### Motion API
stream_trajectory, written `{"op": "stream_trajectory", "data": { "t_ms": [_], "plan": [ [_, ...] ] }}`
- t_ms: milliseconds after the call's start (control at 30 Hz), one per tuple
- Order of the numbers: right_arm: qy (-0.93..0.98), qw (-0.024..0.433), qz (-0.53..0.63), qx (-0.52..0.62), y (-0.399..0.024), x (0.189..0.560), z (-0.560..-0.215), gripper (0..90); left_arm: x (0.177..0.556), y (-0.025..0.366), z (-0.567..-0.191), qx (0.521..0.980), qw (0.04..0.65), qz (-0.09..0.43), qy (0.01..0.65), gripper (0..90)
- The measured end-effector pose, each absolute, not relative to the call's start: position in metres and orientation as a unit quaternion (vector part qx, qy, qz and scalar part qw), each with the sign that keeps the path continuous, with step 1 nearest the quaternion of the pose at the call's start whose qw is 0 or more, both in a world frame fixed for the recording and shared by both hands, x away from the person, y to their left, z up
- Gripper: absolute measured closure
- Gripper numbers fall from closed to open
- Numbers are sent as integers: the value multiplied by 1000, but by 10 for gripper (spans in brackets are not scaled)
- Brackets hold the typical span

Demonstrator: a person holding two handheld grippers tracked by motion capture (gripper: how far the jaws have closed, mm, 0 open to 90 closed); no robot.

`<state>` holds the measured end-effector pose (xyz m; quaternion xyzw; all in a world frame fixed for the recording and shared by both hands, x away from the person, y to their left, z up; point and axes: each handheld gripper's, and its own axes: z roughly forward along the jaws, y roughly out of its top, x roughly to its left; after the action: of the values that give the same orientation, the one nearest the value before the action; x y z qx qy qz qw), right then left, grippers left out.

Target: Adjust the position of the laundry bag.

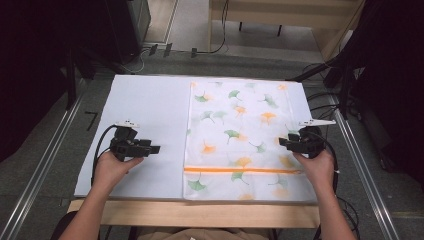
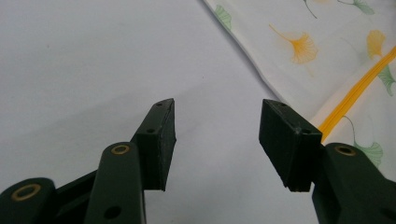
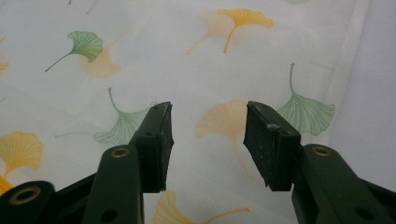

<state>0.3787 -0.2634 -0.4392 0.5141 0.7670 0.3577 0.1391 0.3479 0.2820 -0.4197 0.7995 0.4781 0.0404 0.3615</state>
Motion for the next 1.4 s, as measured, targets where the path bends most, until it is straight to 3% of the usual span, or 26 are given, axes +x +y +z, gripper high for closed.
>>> {"op": "stream_trajectory", "data": {
  "t_ms": [133, 533, 933, 1000, 1133, 1267, 1400],
  "plan": [
    [765, 138, 358, 518, -266, 380, -440, 506, 348, 282, -420, 799, 361, 40, 480, 410],
    [769, 134, 354, 515, -262, 382, -444, 506, 352, 279, -421, 798, 357, 40, 484, 369],
    [764, 136, 363, 516, -266, 379, -445, 477, 351, 273, -419, 805, 366, 45, 465, 533],
    [765, 138, 357, 518, -266, 379, -445, 478, 351, 272, -418, 805, 362, 48, 468, 537],
    [768, 136, 354, 515, -266, 379, -446, 479, 354, 272, -418, 801, 352, 42, 482, 444],
    [768, 135, 356, 514, -265, 379, -445, 487, 353, 269, -417, 805, 353, 46, 476, 455],
    [770, 135, 355, 513, -265, 379, -446, 487, 350, 263, -417, 811, 357, 48, 461, 524]
  ]
}}
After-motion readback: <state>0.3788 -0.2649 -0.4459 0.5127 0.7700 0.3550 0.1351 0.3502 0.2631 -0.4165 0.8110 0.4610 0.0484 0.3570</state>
